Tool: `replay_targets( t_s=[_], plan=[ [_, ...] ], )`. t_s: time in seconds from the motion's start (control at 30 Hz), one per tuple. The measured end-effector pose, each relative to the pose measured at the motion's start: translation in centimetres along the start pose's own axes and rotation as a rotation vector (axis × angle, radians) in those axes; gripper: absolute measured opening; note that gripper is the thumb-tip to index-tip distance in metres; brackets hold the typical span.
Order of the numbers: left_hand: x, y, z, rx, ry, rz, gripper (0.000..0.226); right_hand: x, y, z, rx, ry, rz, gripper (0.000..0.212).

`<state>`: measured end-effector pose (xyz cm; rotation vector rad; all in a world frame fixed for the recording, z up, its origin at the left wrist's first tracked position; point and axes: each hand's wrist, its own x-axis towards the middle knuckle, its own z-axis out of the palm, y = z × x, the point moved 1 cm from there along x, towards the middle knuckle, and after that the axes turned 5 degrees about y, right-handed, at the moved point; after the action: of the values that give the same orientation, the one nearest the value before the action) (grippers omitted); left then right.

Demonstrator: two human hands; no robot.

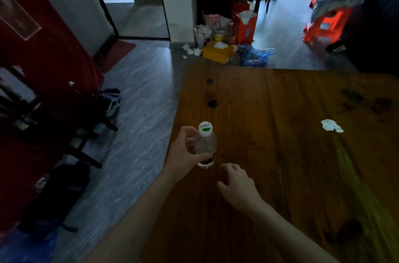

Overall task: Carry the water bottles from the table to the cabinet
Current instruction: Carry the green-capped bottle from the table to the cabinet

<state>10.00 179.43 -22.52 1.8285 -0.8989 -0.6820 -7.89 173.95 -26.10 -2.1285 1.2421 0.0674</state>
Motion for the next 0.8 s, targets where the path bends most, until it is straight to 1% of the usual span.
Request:
replay_targets(
  t_s=[0.13,0.23,0.3,0.37,0.43,0.47,0.53,0.6,0.7,0.8],
  plan=[
    [-0.4,0.3,-0.2,0.062,-0.005,0.059,0.07,0.2,-0.1,0.2,0.017,-0.009,-0.005,0.065],
    [-0.9,0.7,-0.4,0.11,-0.034,0.095,0.071,0.2,-0.2,0.4,0.126,-0.018,0.009,0.063],
    [-1.4,1.2,-0.6,0.115,-0.037,0.114,0.073,-0.1,-0.1,0.4,0.263,0.015,0.061,0.059],
    [-2.0,2.0,-0.9,0.109,-0.032,0.129,0.073,-0.5,0.1,0.0,0.447,0.07,0.141,0.05],
    [-2.7,3.1,-1.3,0.085,-0.032,0.128,0.069,-1.0,0.1,-0.2,0.633,0.084,0.24,0.041],
    [-3.0,3.6,-1.5,0.076,-0.031,0.129,0.066,-1.2,0.2,-0.2,0.726,0.063,0.295,0.039],
    [-3.9,4.6,-2.1,0.055,-0.034,0.126,0.066,-1.6,0.2,-0.3,0.959,-0.038,0.439,0.039],
    [-4.9,5.7,-2.8,0.022,-0.036,0.119,0.068,-2.2,0.1,-0.6,1.18,-0.148,0.544,0.045],
    [-6.4,7.0,-3.9,-0.026,-0.031,0.129,0.065,-3.5,-0.3,-1.7,1.41,-0.29,0.552,0.054],
    [-7.4,8.5,-4.9,0.003,-0.036,0.152,0.063,-4.8,-1.2,-2.8,1.486,-0.38,0.534,0.058]
  ],
)
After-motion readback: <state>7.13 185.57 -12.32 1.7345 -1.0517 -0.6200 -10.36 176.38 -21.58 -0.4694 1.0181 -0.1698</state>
